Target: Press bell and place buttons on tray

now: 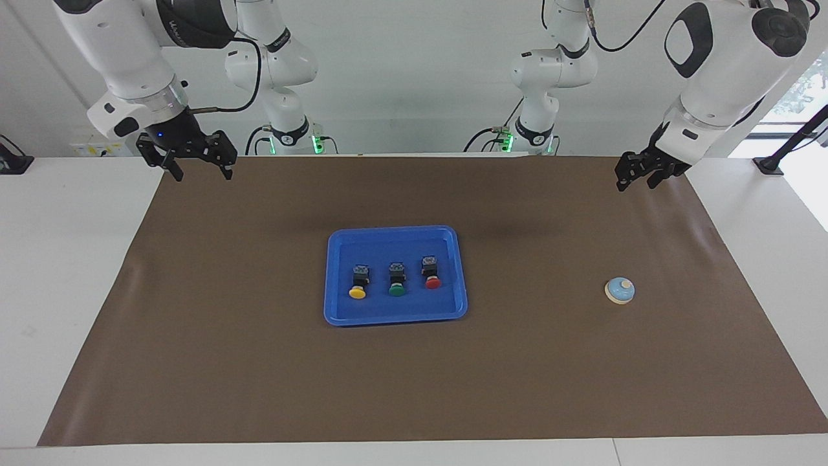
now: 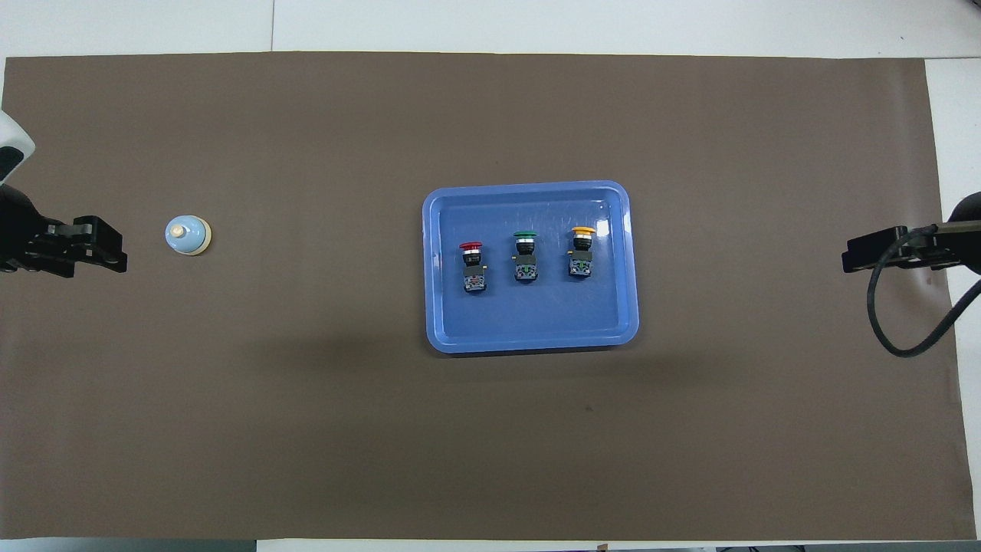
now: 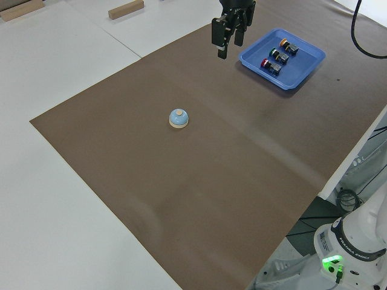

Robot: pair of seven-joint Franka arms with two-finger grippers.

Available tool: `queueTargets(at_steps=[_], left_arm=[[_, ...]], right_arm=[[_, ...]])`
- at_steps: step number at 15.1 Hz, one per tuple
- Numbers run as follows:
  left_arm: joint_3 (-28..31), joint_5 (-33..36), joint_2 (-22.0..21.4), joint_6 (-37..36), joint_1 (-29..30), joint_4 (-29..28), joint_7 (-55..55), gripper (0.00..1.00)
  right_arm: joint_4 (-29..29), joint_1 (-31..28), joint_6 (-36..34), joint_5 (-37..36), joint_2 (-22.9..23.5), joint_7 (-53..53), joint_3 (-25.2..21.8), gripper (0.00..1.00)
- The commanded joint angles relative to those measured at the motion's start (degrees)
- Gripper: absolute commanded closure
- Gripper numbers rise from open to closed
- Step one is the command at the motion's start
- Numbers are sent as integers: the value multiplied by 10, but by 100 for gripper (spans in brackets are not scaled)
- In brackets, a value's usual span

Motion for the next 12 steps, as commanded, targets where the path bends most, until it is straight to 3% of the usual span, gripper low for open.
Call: queueTargets(at_steps=[1,8,12], left_arm=[[0,9,5,32,8,-34,6,100],[0,7,126,183,23,-37,9,100],[0,7,144,257,34,-60,13,100]], right_arm=[[-1,-3,-11,-2,-6,8,2,0],[-1,-3,-11,-2,-6,8,2,0],[-1,-3,-11,-2,-6,8,2,0]])
